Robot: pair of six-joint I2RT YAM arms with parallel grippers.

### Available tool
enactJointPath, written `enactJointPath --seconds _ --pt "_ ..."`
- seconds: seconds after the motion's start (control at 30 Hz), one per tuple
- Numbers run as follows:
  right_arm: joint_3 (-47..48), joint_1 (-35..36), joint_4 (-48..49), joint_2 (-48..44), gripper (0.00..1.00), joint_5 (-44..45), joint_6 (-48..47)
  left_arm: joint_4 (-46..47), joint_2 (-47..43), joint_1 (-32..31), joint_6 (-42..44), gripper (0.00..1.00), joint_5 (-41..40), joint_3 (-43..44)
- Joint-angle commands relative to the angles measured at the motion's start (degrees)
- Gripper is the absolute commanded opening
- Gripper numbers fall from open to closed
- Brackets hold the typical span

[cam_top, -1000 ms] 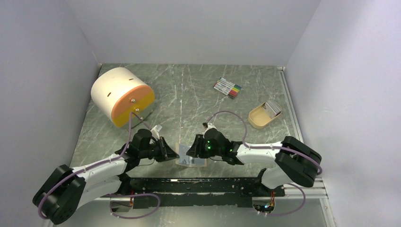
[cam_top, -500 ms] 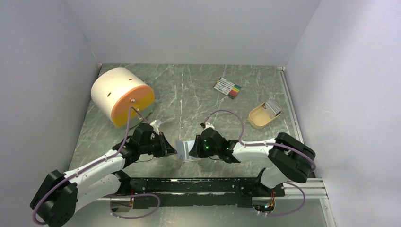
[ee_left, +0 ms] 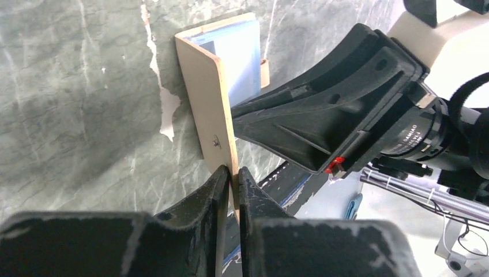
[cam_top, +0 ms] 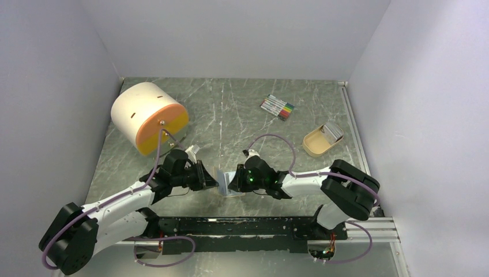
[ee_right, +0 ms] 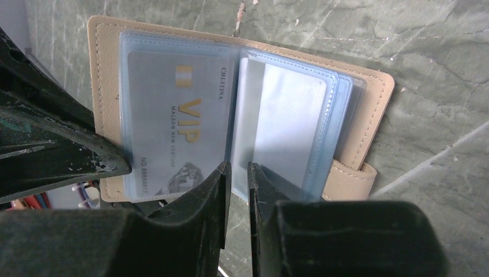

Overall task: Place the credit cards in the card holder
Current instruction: Turn over the card slot in the card holder.

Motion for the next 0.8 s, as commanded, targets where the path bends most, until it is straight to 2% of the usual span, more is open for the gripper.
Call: enactJointPath --seconds 0.0,0.77 --pt "-1.82 -0.36 -1.02 1.43 0.21 0.08 -0.8 7.08 -0.58 -0.4 -1.12 0.17 3.7 -0.83" --pt "-2.13 -0.46 -0.22 1.07 0.22 -0.35 -0.19 10.91 2.76 -0.37 -1.23 0.12 4.22 -2.34"
